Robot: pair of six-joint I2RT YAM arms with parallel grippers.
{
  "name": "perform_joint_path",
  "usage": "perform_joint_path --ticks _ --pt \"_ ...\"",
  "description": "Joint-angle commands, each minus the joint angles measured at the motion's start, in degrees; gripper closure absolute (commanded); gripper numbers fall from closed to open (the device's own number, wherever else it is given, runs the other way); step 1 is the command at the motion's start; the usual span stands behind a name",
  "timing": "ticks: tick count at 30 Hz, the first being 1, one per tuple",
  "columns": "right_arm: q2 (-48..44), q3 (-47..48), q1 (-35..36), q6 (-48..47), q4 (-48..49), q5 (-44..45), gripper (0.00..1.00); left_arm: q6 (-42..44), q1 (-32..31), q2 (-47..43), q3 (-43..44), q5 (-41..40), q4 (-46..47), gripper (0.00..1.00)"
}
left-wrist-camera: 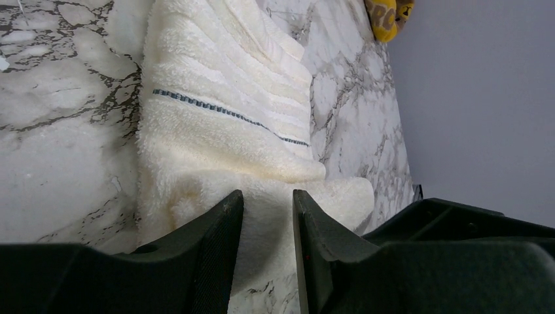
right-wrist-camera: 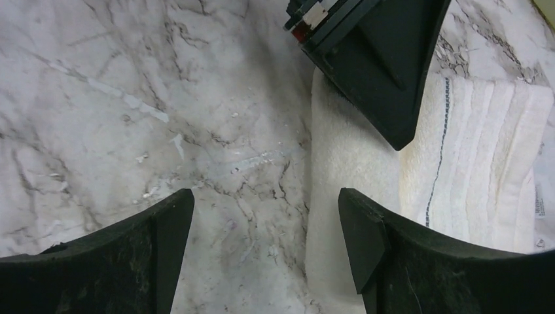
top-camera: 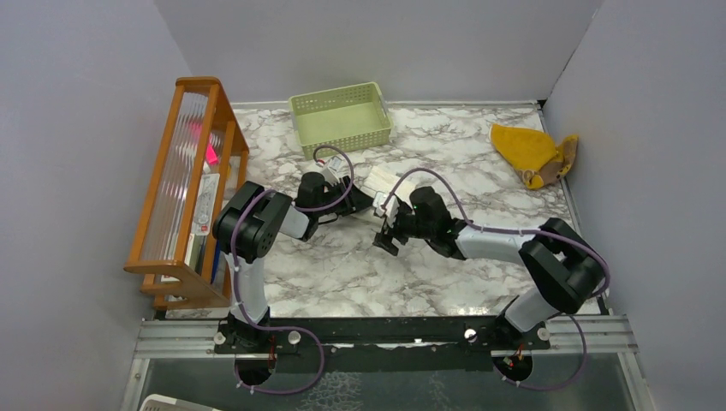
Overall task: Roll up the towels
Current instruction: Roll the towel at the center of the board.
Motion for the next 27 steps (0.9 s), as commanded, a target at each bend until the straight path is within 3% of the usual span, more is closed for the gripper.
perform_joint_path --ticks 1,8,15,22,27 --pt "4.34 4.26 2.61 -10.9 -3.24 11.55 0.2 2.92 -0.65 3.06 -0.96 -2.71 -7.97 0.62" --pt "8.05 6.44 5.09 -17.01 -5.74 22.15 0.26 3.41 -0.64 2.96 -0.96 -2.18 -8.27 0.62" --pt "12.44 10.39 5.08 -14.61 -14.62 27.11 0.51 3.73 -0.44 2.77 -0.74 -2.0 -8.67 0.62" --pt "18.21 17.23 4.18 -8.09 -23.58 29.08 0.98 3.74 2.4 -0.24 -1.68 -0.28 -9.46 0.62" --pt "18.04 21.1 1.85 1.52 -28.15 22.12 0.99 3.17 5.27 -9.54 -3.79 -1.81 -9.58 0.59"
